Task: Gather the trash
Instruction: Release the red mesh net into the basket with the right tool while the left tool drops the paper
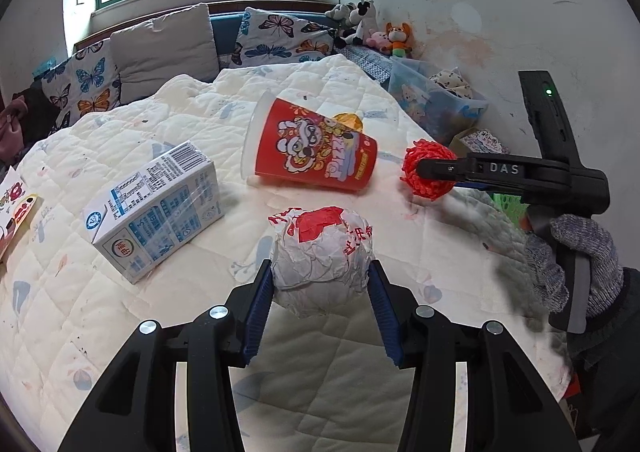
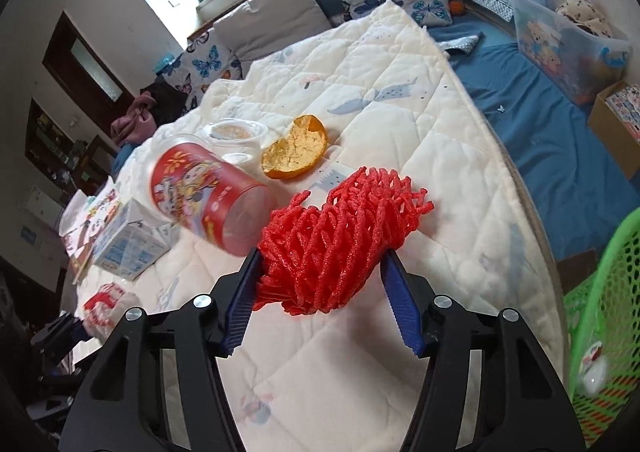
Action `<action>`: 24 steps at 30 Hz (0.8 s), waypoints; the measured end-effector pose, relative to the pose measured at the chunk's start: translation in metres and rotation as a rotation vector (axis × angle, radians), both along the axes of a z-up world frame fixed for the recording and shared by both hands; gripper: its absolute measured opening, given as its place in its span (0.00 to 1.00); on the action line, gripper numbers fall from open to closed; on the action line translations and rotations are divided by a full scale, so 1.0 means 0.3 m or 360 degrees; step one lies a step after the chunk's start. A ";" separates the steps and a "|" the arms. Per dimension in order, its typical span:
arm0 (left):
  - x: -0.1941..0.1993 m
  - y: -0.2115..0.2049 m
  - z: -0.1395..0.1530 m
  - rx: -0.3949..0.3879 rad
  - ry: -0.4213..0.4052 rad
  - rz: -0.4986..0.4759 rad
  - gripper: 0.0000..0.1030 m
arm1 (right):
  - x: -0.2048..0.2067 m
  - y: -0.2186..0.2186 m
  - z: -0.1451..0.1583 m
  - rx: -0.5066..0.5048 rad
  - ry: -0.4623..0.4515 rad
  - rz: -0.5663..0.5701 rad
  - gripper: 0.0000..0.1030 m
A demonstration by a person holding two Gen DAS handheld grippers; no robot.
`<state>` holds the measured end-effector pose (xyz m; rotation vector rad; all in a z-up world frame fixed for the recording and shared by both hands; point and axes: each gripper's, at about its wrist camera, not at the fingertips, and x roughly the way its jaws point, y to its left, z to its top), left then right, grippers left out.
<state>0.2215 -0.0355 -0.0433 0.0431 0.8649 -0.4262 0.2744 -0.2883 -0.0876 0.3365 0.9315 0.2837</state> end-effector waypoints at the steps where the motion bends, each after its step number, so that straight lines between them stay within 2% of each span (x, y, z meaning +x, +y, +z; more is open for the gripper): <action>1: -0.007 -0.008 0.004 -0.0003 -0.0005 -0.0009 0.45 | -0.017 -0.009 0.007 0.0006 -0.0009 -0.0002 0.59; 12: -0.076 -0.143 0.043 -0.0023 -0.0035 -0.0133 0.45 | -0.238 -0.147 0.061 -0.0038 -0.0067 -0.0063 0.59; 24: -0.145 -0.342 0.069 -0.0048 -0.0038 -0.0284 0.45 | -0.442 -0.336 0.061 -0.0144 -0.0071 -0.0204 0.61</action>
